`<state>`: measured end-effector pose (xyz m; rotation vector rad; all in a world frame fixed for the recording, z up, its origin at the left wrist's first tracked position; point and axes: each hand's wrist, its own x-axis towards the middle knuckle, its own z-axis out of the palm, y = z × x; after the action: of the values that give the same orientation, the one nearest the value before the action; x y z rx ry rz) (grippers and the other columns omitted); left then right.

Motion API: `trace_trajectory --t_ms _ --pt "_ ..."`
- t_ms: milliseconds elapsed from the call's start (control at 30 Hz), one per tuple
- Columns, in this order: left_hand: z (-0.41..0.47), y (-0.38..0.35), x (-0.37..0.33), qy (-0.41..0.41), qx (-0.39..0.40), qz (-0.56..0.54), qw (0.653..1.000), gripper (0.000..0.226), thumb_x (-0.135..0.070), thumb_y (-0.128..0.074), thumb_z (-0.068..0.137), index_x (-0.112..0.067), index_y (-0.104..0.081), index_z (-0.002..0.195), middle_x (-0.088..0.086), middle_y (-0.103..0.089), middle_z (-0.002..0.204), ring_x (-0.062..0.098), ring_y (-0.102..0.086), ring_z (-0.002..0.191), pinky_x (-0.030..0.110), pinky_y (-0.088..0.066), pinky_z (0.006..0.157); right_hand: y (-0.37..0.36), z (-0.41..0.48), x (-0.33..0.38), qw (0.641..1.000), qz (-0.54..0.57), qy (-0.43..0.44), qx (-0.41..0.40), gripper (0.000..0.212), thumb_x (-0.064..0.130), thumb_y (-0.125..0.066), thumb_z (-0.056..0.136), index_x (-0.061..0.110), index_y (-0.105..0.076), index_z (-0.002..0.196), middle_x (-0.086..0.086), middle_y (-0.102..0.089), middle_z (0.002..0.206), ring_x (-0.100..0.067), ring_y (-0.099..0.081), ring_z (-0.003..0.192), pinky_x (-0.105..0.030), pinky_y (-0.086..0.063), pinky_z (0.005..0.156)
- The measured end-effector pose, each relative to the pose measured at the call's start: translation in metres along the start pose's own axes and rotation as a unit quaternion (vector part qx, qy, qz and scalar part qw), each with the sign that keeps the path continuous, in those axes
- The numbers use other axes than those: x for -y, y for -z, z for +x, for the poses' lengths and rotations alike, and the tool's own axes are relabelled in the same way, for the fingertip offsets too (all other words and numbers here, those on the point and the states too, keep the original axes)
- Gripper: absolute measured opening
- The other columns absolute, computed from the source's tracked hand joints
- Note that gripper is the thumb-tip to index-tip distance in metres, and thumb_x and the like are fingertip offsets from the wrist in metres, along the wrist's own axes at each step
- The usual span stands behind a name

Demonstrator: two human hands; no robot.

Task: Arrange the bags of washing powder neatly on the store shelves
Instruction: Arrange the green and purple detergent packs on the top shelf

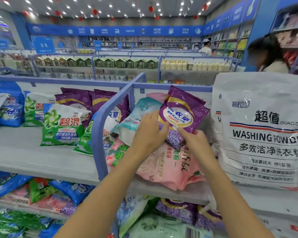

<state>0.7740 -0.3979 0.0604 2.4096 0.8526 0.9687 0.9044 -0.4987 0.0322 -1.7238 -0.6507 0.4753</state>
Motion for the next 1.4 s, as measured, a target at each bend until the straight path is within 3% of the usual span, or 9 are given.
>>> trace_trajectory --t_ms 133,300,433,533,667,867,1133,1267,1400 --pt "0.04 -0.009 0.005 0.102 0.088 0.1 0.986 0.064 -0.051 -0.04 0.104 -0.005 -0.037 0.148 0.021 -0.047 0.148 0.038 -0.043 0.136 0.05 -0.038 0.112 -0.007 0.025 0.004 0.996 0.082 -0.022 0.004 0.061 0.057 -0.084 0.063 0.019 -0.072 0.11 0.006 -0.079 0.099 -0.017 -0.075 0.093 -0.046 -0.059 0.091" --pt "0.075 -0.007 0.007 0.183 0.181 0.068 0.964 0.073 -0.056 -0.042 0.097 -0.004 -0.04 0.148 0.021 -0.048 0.149 0.041 -0.049 0.131 0.048 -0.041 0.109 -0.013 0.054 0.0 0.987 0.148 -0.06 -0.007 0.095 0.054 -0.09 0.044 0.014 -0.062 0.125 0.001 -0.078 0.104 -0.019 -0.077 0.09 -0.043 -0.062 0.085" --pt "0.081 0.0 0.002 0.209 0.179 -0.036 0.961 0.028 -0.044 -0.058 0.09 -0.016 -0.055 0.09 0.012 -0.064 0.121 0.031 -0.058 0.113 0.046 -0.044 0.104 -0.014 0.055 0.003 0.984 0.166 -0.066 -0.016 0.045 0.023 -0.091 0.069 0.015 -0.073 0.109 0.0 -0.08 0.093 -0.021 -0.078 0.086 -0.044 -0.062 0.085" --pt "0.075 0.007 -0.005 0.219 0.167 -0.071 0.959 0.03 -0.043 -0.066 0.086 -0.022 -0.047 0.076 0.001 -0.061 0.098 0.026 -0.06 0.105 0.044 -0.046 0.101 -0.01 0.051 0.0 0.97 0.232 -0.073 -0.019 0.04 0.008 -0.087 0.074 0.011 -0.071 0.111 -0.005 -0.08 0.094 -0.026 -0.078 0.085 -0.044 -0.064 0.08" --pt "0.062 0.02 -0.012 0.24 0.161 -0.175 0.941 0.033 -0.051 -0.074 0.081 -0.023 -0.057 0.085 -0.006 -0.065 0.094 0.013 -0.061 0.09 0.036 -0.048 0.083 0.007 0.031 0.0 0.94 0.335 -0.064 -0.006 0.036 0.003 -0.08 0.081 0.006 -0.068 0.115 -0.018 -0.078 0.101 -0.035 -0.077 0.089 -0.047 -0.063 0.075" --pt "0.018 0.027 -0.018 0.194 0.164 -0.334 0.908 0.055 -0.054 -0.086 0.071 -0.02 -0.073 0.112 -0.005 -0.08 0.099 0.016 -0.076 0.094 0.041 -0.057 0.095 0.032 -0.023 -0.009 0.917 0.396 -0.035 0.033 0.052 0.015 -0.079 0.076 0.01 -0.067 0.127 -0.02 -0.075 0.115 -0.04 -0.073 0.104 -0.059 -0.056 0.093" --pt "-0.076 0.045 -0.033 0.179 0.071 -0.4 0.896 0.036 -0.056 -0.049 0.098 -0.029 -0.07 0.112 -0.023 -0.077 0.09 -0.007 -0.072 0.085 0.012 -0.056 0.079 0.048 -0.079 -0.017 0.926 0.37 -0.005 0.07 0.051 0.02 -0.074 0.08 0.013 -0.065 0.129 -0.017 -0.075 0.116 -0.036 -0.074 0.104 -0.052 -0.061 0.088" --pt "-0.109 0.059 -0.027 0.25 0.026 -0.393 0.884 0.053 -0.064 -0.046 0.098 -0.025 -0.08 0.09 0.012 -0.078 0.102 0.027 -0.074 0.097 0.049 -0.052 0.102 0.043 -0.102 -0.018 0.929 0.357 0.008 0.091 0.046 0.016 -0.073 0.078 0.014 -0.068 0.124 -0.017 -0.077 0.112 -0.035 -0.076 0.097 -0.046 -0.064 0.08" --pt "-0.134 0.078 -0.016 0.315 -0.003 -0.431 0.845 0.052 -0.07 -0.048 0.095 -0.03 -0.081 0.099 0.008 -0.079 0.101 0.026 -0.075 0.099 0.05 -0.048 0.106 0.031 -0.128 -0.017 0.934 0.342 0.016 0.103 0.05 0.016 -0.074 0.076 0.013 -0.068 0.125 -0.017 -0.077 0.112 -0.033 -0.076 0.095 -0.041 -0.064 0.073"
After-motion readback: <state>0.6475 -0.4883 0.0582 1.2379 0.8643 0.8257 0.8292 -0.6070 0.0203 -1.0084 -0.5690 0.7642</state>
